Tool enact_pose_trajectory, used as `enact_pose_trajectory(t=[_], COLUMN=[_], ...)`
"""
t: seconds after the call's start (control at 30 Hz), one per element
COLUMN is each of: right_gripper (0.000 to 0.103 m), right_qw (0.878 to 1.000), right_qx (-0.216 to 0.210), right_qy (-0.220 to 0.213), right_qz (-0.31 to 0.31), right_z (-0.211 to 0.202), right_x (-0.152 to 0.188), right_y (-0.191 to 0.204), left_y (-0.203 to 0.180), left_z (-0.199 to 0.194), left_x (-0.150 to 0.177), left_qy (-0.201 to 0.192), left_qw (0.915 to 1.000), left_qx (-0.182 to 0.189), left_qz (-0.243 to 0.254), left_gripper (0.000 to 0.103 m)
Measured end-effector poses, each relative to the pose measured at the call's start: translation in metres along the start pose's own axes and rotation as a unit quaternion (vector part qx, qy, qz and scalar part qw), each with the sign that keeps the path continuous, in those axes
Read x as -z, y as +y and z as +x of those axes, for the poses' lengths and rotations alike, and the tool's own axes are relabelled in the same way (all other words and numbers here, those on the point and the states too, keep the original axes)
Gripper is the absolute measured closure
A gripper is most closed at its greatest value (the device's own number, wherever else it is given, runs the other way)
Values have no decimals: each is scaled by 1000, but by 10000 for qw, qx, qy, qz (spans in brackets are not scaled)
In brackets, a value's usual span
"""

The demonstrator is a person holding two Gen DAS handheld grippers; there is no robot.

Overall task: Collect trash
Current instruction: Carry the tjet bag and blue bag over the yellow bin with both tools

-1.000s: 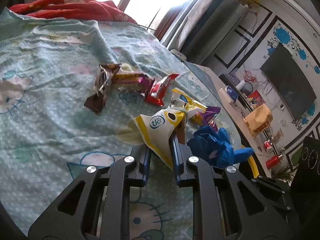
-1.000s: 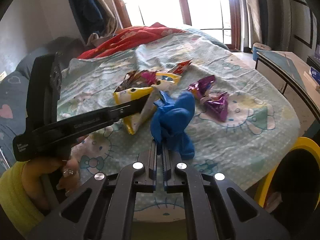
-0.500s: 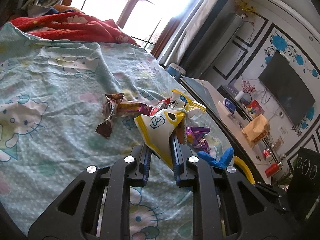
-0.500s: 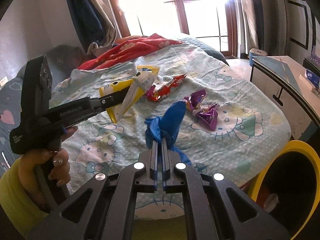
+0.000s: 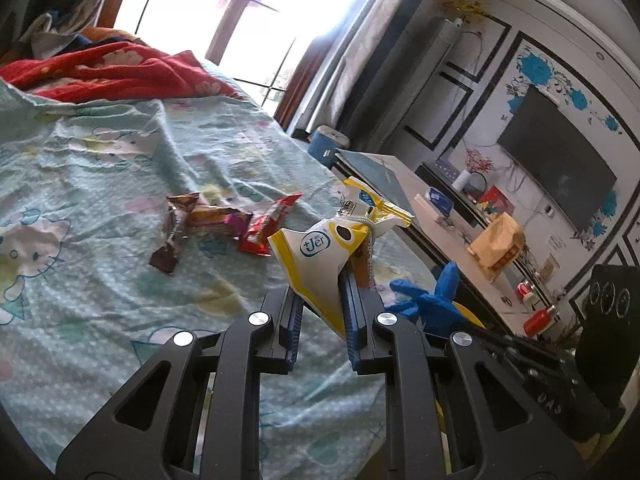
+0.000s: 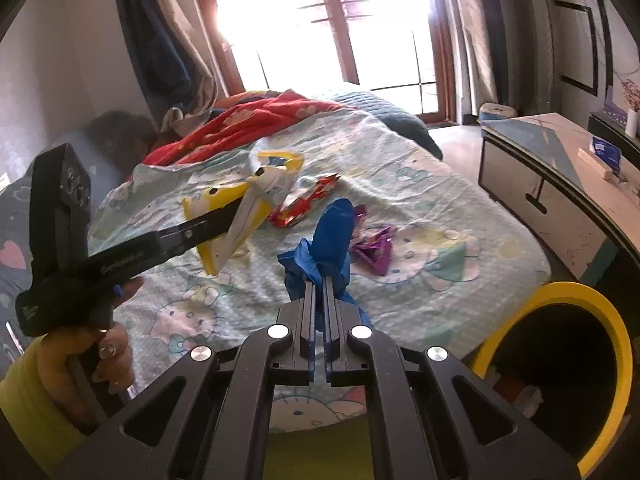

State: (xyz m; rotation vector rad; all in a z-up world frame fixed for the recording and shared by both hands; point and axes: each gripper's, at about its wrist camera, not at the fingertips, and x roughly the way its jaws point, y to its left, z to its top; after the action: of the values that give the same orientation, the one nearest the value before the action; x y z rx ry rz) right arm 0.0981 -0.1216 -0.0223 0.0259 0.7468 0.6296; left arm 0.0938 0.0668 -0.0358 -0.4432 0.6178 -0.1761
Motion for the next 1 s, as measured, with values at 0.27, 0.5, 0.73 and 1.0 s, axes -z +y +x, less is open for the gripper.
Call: enact_pose_trajectory(t=[0.27,0.5,0.73,1.0], right_gripper=[100,100,100,100], right_qw=[9994,9977,9944,9894], right_qx=[193,397,593,832], right_qy=[-241,-398,-609,-738], right_qz=[183,369,630,931], right_z=[-26,-48,-70,-88], right_x=[-3,-4,-5,-1], right_y=[-21,-45,-73,-105], left_y=[-24,-52,-72,-93], left_z=[-2,-3,1,10], left_x=[6,15,22,36], left_qy=[30,78,174,369], left_qw=[9995,9975,9951,9913], left_qx=[207,425,614,840], left_qz=[255,566,749,945], left_gripper=[91,91,91,91])
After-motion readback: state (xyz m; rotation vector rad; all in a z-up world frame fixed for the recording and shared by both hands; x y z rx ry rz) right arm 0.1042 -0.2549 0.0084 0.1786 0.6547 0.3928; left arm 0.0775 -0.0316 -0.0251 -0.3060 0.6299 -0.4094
